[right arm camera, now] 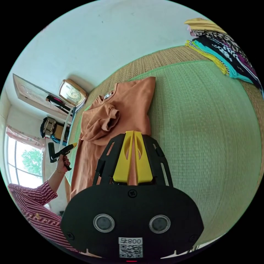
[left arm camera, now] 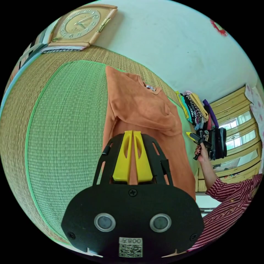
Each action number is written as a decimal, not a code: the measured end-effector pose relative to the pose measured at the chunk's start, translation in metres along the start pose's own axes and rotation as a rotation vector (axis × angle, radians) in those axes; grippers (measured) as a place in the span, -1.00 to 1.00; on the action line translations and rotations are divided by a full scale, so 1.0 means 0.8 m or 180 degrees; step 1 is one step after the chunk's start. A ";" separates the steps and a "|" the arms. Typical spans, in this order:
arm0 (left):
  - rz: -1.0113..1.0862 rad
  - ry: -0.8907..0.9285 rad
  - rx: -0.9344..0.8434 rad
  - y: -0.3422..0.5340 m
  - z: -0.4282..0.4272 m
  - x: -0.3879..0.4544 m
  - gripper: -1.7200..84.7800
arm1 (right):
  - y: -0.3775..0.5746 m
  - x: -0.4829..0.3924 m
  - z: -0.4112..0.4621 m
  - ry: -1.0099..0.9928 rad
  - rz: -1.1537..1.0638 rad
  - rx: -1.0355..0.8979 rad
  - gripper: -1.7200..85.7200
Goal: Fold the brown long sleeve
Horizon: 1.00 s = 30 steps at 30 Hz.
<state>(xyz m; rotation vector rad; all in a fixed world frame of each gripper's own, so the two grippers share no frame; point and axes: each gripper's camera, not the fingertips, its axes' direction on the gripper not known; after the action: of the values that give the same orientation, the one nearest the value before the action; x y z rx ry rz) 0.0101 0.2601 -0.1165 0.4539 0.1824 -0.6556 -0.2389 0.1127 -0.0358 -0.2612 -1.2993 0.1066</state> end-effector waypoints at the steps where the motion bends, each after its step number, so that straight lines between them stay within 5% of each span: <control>1: -0.0112 0.0068 -0.0018 0.019 -0.005 -0.018 -0.95 | 0.022 0.008 -0.017 -0.0062 0.0031 -0.0011 -0.95; 9: -0.0741 0.0176 -0.0252 0.149 -0.041 -0.116 -0.93 | 0.204 0.069 -0.118 -0.0190 0.0597 -0.0075 -0.89; 14: -0.1234 0.0803 -0.0183 0.220 -0.027 -0.183 -0.84 | 0.308 0.094 -0.155 -0.0471 0.0935 -0.0039 -0.80; 30: -0.1295 0.1477 -0.0240 0.262 0.091 -0.304 -0.72 | 0.493 0.135 -0.181 -0.1322 0.1408 0.0239 -0.73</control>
<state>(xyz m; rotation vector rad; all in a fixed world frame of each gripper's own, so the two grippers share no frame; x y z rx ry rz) -0.0475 0.5056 0.0948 0.4962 0.7510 -0.9305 -0.0442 0.4990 -0.0684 -0.4772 -1.6262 0.6104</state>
